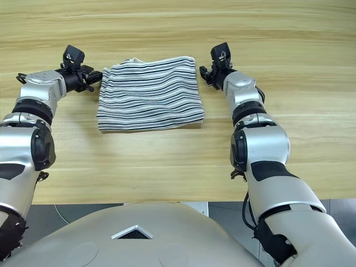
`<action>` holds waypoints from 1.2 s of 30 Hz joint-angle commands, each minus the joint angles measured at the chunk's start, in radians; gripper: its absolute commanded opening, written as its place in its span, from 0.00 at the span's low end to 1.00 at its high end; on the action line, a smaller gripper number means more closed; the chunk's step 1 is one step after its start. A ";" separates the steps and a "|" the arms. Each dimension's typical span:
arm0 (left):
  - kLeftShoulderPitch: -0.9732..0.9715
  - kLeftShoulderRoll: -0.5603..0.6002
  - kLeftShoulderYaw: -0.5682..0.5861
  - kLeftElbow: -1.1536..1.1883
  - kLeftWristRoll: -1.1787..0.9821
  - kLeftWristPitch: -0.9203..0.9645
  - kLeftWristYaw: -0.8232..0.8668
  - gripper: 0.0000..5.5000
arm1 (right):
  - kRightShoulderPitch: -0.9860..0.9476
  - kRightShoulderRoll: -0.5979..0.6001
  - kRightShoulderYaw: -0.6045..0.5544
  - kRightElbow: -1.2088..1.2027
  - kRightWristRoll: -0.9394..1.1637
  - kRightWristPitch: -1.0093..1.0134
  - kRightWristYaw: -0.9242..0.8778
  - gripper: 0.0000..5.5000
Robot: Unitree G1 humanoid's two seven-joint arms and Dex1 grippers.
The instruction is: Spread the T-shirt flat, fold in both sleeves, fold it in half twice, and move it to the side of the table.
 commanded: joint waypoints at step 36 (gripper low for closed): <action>0.008 -0.118 -0.627 -0.162 0.597 -0.352 0.284 0.36 | 0.418 -0.281 0.554 -0.956 -0.454 -0.140 0.520 0.46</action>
